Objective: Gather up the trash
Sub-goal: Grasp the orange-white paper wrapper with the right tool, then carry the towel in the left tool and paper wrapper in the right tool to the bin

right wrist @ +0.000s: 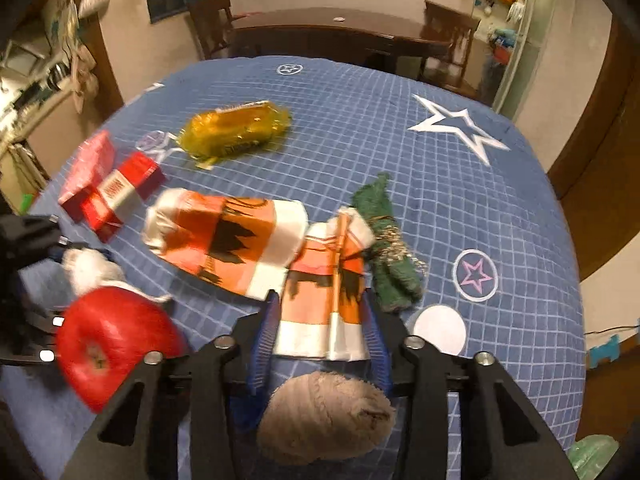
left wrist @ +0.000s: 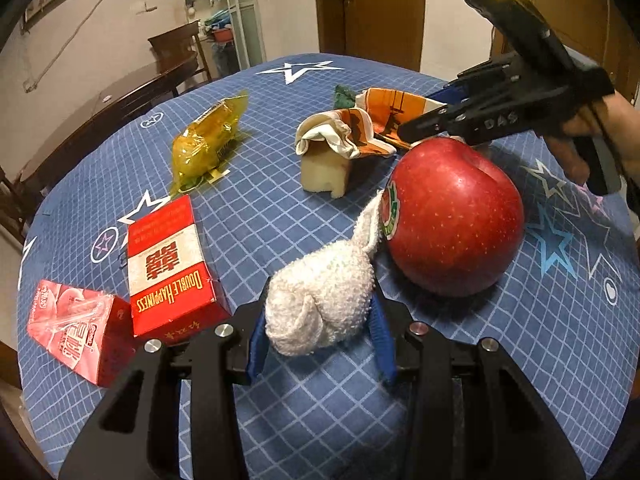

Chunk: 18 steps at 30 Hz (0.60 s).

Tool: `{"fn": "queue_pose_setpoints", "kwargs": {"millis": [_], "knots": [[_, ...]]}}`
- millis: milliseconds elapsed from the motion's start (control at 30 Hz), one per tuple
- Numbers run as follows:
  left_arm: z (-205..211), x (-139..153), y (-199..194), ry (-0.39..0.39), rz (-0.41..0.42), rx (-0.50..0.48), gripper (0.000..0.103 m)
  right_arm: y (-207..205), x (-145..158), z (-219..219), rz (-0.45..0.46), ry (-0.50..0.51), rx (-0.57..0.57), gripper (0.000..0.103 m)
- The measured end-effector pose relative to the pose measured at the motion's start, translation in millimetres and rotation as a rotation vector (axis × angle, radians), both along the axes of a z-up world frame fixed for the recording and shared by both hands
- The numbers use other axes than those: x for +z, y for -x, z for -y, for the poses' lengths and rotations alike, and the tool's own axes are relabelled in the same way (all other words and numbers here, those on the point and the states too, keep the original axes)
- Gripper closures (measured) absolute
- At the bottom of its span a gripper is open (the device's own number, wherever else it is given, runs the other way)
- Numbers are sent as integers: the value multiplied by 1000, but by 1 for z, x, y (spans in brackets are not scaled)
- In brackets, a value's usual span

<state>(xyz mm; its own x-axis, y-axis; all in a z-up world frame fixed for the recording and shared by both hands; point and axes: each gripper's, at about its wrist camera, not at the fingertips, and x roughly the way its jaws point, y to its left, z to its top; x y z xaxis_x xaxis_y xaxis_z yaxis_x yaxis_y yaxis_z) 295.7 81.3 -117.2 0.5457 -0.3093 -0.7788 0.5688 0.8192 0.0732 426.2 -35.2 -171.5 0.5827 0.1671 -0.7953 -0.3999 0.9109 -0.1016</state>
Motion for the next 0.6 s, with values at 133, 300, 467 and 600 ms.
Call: {"fn": "queue_pose_setpoints", "kwargs": {"millis": [133, 300, 467, 600], "knots": [[5, 3, 9, -7, 28, 37, 63, 22, 12, 4, 125, -40, -18, 97], [1, 11, 17, 7, 70, 115, 63, 56, 37, 16, 271, -107, -46, 97], [-16, 31, 29, 32, 139, 253, 63, 96, 65, 30, 377, -159, -77, 97], [-21, 54, 49, 78, 204, 336, 63, 140, 82, 37, 463, -180, -82, 97]]}}
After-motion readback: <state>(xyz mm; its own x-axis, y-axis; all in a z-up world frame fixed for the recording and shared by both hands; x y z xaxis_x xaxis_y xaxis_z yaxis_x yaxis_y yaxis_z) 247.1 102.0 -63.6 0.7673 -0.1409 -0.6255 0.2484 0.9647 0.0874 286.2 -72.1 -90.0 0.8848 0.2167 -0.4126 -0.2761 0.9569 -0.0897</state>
